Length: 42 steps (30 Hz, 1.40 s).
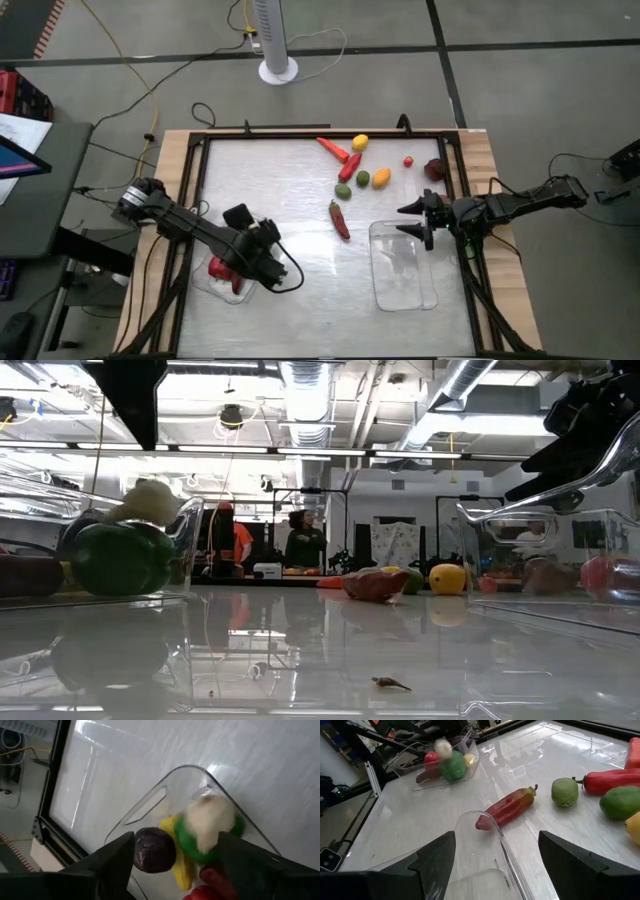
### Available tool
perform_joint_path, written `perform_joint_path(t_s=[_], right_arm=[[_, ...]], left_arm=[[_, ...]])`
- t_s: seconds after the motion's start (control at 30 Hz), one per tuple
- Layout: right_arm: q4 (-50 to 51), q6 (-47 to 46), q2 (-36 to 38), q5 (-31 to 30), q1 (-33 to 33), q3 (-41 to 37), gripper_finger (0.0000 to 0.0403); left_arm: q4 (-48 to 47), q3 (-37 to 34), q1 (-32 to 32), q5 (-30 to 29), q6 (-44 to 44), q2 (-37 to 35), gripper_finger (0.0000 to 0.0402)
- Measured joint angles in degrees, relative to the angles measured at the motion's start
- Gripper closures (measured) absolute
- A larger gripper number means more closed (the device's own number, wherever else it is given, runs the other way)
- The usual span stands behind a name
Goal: Sort produce into baskets
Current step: Put the dark red chili pepper into the left transparent bin
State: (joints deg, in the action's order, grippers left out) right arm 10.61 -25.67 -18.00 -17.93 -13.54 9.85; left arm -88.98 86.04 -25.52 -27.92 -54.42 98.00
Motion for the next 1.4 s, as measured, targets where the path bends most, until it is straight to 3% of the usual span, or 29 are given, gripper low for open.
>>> perform_joint_path(t_s=[0.13,0.6,0.87,1.0,1.13,1.4], right_arm=[[-0.3,0.0,0.0,0.0,0.0,0.0,0.0093],[-0.5,0.3,0.0,-0.1,0.0,0.0,0.0093],[-3.0,0.6,-0.1,-0.2,-0.3,0.0,0.0093],[-3.8,0.3,0.1,0.2,-0.3,0.0,0.0093],[-3.7,0.2,0.0,1.5,-0.3,0.5,0.0093],[-3.1,-2.2,0.1,1.5,-0.7,0.9,0.0093]], left_arm=[[1.6,0.0,2.1,-0.8,3.1,0.0,0.0124],[26.4,0.0,13.4,-0.9,26.4,1.9,0.0122],[46.6,0.0,17.9,1.6,44.5,9.1,0.0122],[55.0,0.1,18.8,6.6,54.8,14.7,0.0122],[56.4,2.9,20.5,12.1,57.0,20.7,0.0122],[54.4,10.5,22.3,13.2,68.4,28.5,0.0122]])
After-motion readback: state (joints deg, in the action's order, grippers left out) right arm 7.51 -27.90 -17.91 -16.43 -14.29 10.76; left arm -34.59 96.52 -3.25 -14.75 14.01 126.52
